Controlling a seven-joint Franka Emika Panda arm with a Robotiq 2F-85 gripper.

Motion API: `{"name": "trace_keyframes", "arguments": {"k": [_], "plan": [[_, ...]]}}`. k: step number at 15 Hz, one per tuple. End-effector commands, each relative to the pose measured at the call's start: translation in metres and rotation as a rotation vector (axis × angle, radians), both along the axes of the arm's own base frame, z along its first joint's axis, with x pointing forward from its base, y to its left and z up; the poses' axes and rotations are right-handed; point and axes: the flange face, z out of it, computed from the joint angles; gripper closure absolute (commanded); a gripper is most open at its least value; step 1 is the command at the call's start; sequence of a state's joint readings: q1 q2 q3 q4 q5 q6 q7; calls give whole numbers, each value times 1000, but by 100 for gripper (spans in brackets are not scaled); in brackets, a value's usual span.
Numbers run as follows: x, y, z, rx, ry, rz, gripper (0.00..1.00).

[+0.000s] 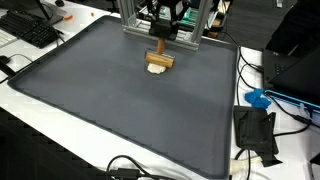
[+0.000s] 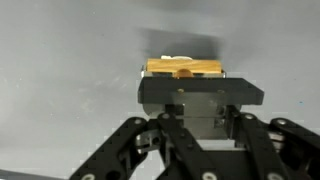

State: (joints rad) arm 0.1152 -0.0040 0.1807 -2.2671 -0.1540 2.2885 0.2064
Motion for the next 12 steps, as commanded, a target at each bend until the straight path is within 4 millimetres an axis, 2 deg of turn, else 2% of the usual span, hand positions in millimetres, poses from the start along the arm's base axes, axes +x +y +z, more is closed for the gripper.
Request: {"name": "trace_keyframes", "arguments": {"k": [1,6,12], "plan": [[-13,-11,-16,-26,63,7,78],[-9,-3,-13,15,3,-10,78],[-12,6,-22,47,-34,8,78]]}}
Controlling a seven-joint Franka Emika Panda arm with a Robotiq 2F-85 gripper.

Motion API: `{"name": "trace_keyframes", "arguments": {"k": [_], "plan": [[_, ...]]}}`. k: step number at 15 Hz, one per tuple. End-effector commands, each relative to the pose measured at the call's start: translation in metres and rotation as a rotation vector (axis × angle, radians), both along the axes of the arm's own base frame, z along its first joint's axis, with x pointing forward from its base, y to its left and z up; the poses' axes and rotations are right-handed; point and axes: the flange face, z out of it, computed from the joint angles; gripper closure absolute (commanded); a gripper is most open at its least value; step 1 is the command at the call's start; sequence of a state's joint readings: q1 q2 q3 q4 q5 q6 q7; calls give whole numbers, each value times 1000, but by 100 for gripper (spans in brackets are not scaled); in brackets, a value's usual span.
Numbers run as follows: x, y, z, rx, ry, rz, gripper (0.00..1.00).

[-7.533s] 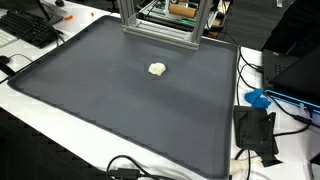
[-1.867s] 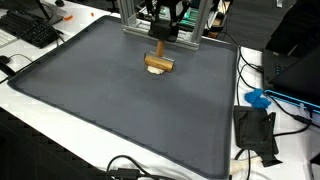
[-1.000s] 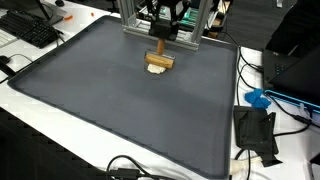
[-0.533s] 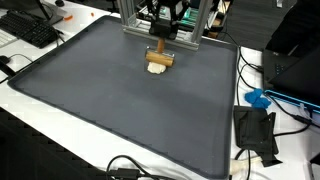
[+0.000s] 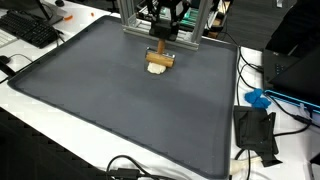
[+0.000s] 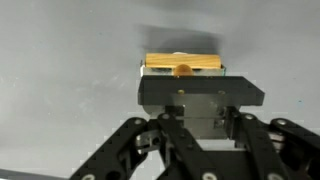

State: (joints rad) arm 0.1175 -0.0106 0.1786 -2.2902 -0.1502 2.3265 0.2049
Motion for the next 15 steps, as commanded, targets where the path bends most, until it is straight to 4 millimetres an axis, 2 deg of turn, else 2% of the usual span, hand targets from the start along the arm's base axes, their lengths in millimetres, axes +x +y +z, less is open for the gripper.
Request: {"name": "trace_keyframes", "arguments": {"k": [1,15], "plan": [[-9,7,-20,45,-27,6,78],[-19,12,-33,121,-144,3,78]]}}
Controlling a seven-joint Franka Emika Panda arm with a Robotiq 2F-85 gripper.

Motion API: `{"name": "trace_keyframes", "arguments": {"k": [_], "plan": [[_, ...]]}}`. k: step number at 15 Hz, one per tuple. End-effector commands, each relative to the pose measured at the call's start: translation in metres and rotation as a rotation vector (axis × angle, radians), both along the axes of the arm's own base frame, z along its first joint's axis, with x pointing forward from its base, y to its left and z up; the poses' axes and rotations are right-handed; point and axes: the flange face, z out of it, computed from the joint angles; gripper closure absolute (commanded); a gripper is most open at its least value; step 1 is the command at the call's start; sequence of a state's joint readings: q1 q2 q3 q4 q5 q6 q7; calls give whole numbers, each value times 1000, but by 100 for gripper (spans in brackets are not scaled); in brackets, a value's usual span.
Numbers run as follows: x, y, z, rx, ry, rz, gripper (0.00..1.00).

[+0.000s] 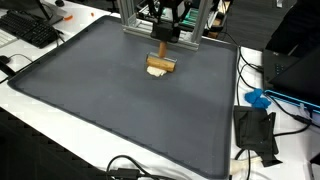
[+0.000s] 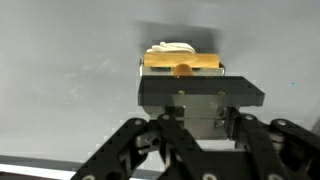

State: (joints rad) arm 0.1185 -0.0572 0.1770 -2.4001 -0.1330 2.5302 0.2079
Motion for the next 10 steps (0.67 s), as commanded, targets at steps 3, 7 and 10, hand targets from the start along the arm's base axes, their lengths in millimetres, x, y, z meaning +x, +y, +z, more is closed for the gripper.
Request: {"name": "trace_keyframes", "arguments": {"k": [3,7,10], "plan": [[-4,13,-29,72,-48,0,78],[-4,14,-32,91,-83,-2,78],[-2,10,-31,85,-95,0,78]]}}
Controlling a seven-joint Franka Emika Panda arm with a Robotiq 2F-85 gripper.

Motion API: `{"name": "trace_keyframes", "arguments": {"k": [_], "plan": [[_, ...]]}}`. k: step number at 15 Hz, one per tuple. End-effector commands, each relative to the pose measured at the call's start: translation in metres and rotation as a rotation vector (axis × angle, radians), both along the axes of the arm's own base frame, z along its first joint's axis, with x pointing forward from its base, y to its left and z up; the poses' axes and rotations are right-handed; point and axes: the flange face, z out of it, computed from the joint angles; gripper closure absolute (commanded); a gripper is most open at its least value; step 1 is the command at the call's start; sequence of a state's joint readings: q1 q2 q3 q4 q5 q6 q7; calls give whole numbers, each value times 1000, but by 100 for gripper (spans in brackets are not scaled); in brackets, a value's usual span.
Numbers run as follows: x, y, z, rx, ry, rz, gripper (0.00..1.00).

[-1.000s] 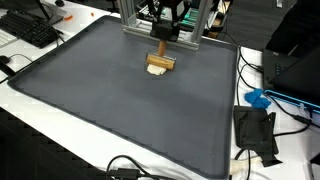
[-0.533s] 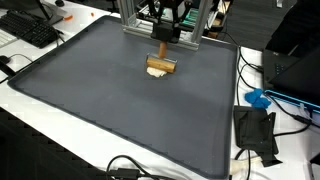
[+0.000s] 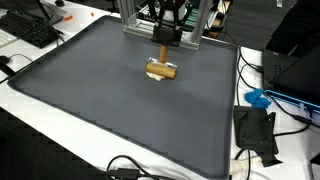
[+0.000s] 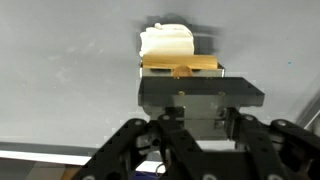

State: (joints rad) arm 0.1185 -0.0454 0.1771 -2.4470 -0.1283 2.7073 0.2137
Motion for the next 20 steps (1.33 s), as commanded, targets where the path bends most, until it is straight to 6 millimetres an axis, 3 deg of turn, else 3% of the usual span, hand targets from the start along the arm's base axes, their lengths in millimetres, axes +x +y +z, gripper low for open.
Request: {"name": "trace_keyframes", "arguments": {"k": [1,20], "plan": [[0,6,-23,30,6,-10,78],[-7,-14,-18,-109,187,79,78]]}}
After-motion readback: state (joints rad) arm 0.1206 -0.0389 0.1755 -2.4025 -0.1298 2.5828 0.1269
